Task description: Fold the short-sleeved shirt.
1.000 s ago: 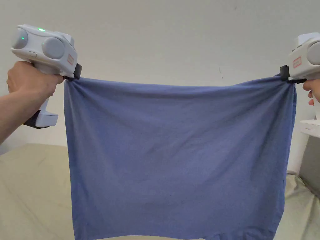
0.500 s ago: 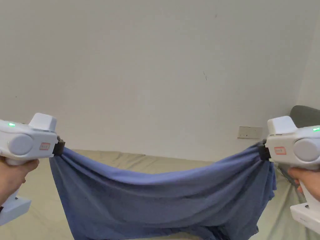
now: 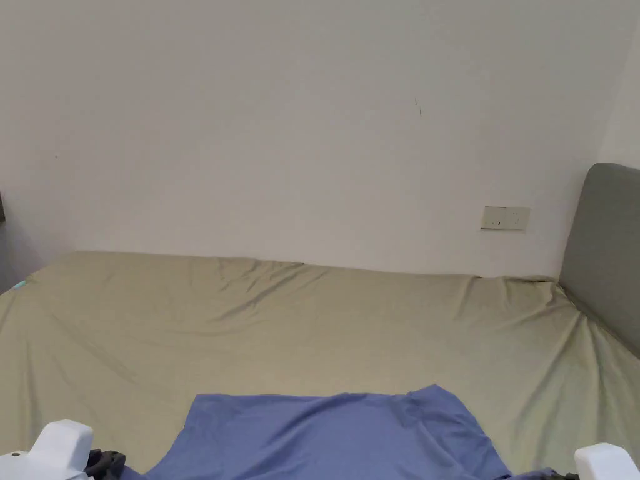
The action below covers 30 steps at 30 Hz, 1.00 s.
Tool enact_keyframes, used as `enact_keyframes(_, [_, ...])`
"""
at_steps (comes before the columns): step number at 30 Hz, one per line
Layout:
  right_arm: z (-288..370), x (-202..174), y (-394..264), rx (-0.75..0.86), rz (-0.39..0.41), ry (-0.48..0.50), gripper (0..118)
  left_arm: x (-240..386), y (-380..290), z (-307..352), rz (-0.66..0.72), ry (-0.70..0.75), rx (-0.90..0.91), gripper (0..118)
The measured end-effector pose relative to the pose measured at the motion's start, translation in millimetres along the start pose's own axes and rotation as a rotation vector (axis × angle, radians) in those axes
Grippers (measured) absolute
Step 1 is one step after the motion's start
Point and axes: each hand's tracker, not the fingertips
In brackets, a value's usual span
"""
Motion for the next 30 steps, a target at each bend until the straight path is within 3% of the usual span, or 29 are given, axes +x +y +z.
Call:
enact_keyframes(8, [51.7, -15.3, -104.6, -0.057, -0.096, 0.045, 0, -1.9, -90.9, 45.8, 0.073, 0.009, -0.066, 3])
enact_keyframes(11, [65.3, -20.1, -129.7, -0.082, -0.061, 0.046, 0, 0.0, -111.3, 65.1, 0.093, 0.003, -0.073, 3])
enact_keyframes(16, [76.2, -30.1, -178.3, -0.174, -0.111, 0.077, 0, 17.7, -157.9, 80.5, 0.015, 0.01, -0.159, 3])
enact_keyframes(22, [78.4, -49.5, -208.6, -0.236, -0.031, 0.057, 0, 27.2, -200.0, 80.3, 0.027, 0.003, -0.232, 3])
enact_keyframes(27, [64.0, -51.1, -219.5, -0.283, -0.032, 0.059, 0, 31.2, -219.4, 68.3, -0.006, -0.002, -0.287, 3])
enact_keyframes(29, [60.3, -53.6, -222.5, -0.28, -0.031, 0.047, 1, 32.7, -222.7, 65.2, -0.014, 0.008, -0.292, 10])
enact_keyframes(30, [59.5, -53.8, -222.5, -0.28, -0.03, 0.047, 1, 34.4, -222.3, 65.3, -0.014, 0.011, -0.301, 27])
